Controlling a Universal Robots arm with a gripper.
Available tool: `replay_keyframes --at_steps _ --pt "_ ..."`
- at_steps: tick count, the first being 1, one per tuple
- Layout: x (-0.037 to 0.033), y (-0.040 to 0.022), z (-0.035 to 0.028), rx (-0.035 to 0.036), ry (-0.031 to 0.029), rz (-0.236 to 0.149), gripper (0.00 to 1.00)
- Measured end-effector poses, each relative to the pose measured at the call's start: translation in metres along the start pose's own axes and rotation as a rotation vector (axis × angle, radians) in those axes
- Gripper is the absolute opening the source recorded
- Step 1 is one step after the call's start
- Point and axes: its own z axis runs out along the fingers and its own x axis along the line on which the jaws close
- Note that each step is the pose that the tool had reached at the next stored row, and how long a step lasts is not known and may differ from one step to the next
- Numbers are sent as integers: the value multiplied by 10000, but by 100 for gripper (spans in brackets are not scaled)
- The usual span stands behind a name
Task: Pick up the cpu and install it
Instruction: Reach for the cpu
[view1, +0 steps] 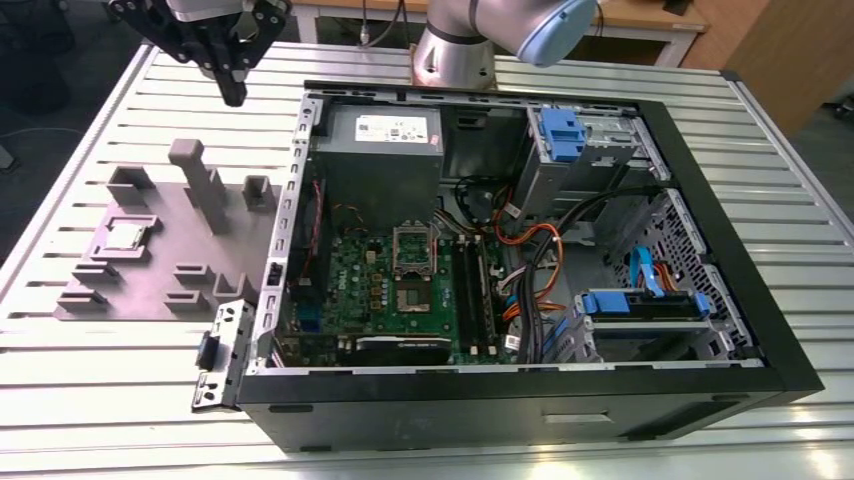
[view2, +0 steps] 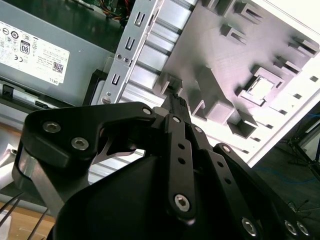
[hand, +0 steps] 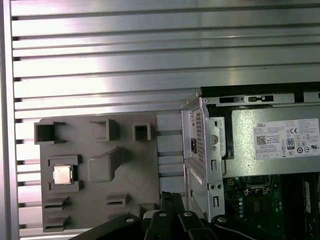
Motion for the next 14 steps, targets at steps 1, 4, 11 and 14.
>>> replay_keyframes --at_steps 1,4,11,14 --pt "4 0 0 0 0 1 11" --pt "18 -1 -1 0 0 0 11" --pt "39 -3 -1 0 0 0 11" --pt "45 -3 -1 0 0 1 11"
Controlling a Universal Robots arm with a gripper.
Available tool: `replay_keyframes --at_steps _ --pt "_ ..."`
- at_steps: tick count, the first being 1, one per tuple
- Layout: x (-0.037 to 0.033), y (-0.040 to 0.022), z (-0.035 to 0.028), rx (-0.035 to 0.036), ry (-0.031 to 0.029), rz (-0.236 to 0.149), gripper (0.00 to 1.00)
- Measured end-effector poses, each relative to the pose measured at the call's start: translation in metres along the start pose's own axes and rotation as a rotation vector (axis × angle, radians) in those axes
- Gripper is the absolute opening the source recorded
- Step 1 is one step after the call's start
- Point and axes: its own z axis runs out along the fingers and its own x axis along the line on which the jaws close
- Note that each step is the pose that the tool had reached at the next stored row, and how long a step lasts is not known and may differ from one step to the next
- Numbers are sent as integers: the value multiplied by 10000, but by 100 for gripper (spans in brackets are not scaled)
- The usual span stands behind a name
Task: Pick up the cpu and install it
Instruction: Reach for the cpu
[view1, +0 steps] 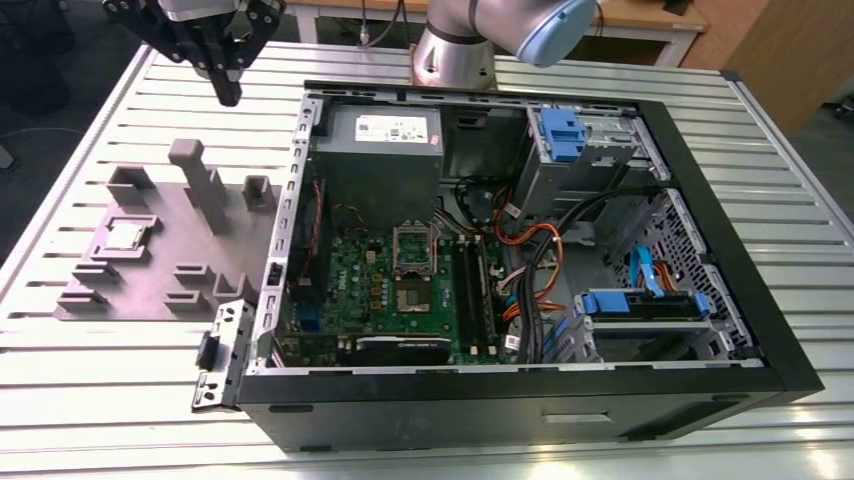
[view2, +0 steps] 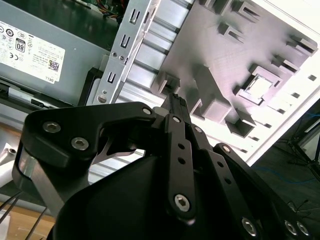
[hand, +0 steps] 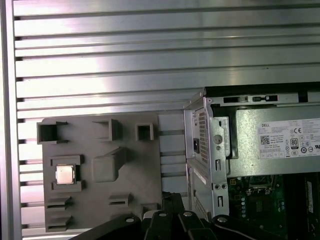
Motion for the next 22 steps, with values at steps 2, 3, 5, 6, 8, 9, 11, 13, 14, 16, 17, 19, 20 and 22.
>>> replay_keyframes --at_steps 2,3,5,6,8,9,11,13,14,16,17,19,20,22 --pt "6 0 0 0 0 0 11" --pt "9 0 0 0 0 1 11" --pt "18 -1 0 0 0 0 11" --pt "22 -2 0 0 0 0 11" --pt "27 -2 0 0 -1 -1 11" --pt "29 -2 1 0 -1 -1 11" --pt "35 -3 0 0 0 -1 11" --pt "41 -3 0 0 0 0 11" --pt "43 -3 1 0 0 -1 11" --pt "47 -4 0 0 0 -1 11" --pt "50 -4 1 0 0 0 11" --pt "53 -4 1 0 0 -1 11" --pt "55 -4 1 -1 0 -1 11" --pt "61 -5 1 0 0 0 11"
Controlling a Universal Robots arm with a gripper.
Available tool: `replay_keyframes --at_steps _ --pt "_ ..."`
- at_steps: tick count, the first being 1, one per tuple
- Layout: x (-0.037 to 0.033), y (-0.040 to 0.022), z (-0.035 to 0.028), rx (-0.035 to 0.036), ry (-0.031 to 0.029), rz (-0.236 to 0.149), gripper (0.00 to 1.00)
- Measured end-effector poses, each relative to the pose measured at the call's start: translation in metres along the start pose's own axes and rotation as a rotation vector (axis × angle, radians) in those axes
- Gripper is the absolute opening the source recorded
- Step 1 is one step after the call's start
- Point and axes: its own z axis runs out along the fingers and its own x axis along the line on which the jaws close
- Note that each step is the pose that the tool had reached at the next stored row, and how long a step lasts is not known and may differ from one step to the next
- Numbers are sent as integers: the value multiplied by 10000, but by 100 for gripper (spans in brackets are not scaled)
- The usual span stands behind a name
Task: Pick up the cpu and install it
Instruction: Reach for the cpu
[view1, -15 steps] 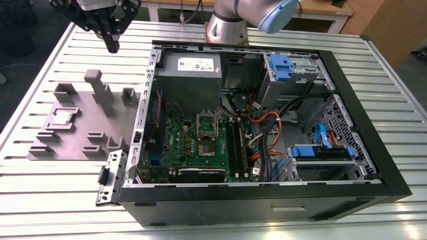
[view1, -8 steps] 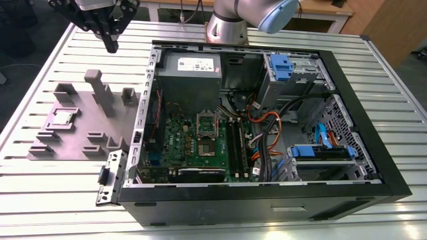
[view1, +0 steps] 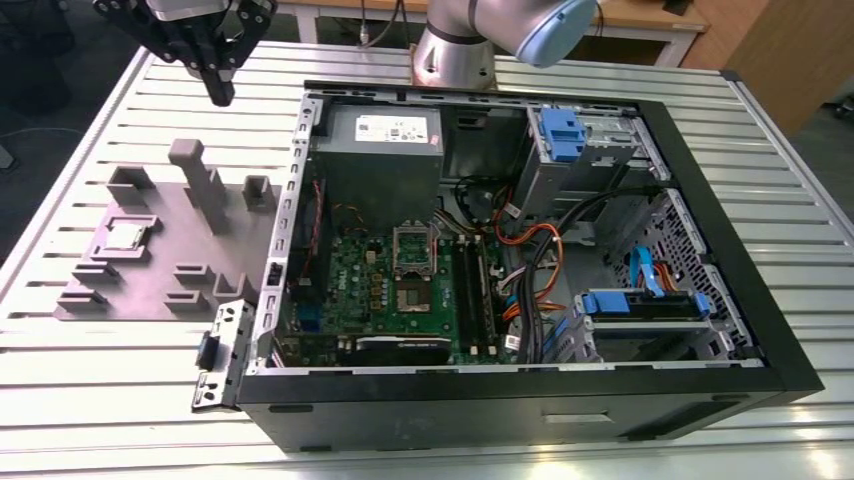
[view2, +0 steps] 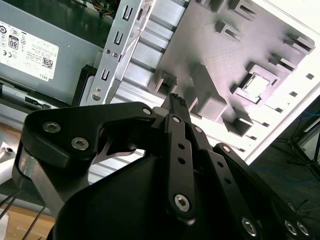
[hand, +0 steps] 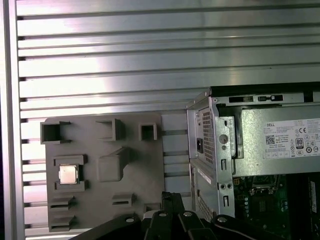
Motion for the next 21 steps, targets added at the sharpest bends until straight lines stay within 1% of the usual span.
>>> replay_keyframes --at_steps 4,7,9,11,13,15,21 --pt "26 -2 0 0 0 -1 11" --pt "69 -5 0 0 0 -1 11" --pt "123 -10 0 0 -1 -1 11" --pt "198 -15 0 0 -1 0 11" --pt "248 -19 0 1 1 0 11" --pt "266 -20 1 0 -1 0 11" --pt "271 -21 2 0 0 -1 11"
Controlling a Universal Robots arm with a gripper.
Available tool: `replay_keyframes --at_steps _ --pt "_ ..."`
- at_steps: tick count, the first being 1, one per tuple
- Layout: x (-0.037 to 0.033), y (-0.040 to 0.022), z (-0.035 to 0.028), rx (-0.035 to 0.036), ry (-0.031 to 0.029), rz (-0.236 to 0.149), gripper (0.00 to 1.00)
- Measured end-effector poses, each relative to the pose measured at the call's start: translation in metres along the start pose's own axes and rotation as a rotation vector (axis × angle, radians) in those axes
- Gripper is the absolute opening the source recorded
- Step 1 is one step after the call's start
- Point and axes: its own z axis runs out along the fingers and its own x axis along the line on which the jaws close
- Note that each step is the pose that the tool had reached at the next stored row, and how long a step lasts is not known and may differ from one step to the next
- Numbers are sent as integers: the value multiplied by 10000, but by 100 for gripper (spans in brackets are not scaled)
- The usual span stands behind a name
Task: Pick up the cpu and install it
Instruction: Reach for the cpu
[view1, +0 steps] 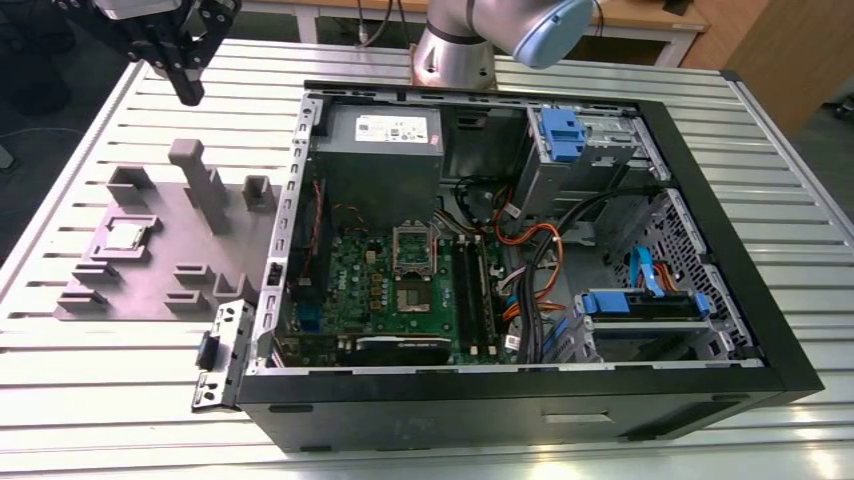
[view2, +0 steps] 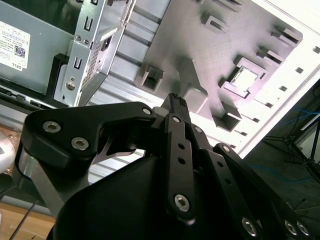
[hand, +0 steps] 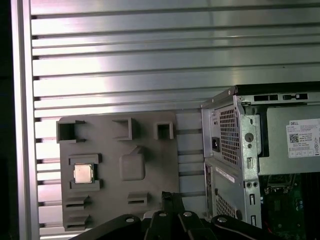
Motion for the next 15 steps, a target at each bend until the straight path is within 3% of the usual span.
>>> replay_keyframes --at_steps 15 --pt "46 -3 -1 0 1 0 11"
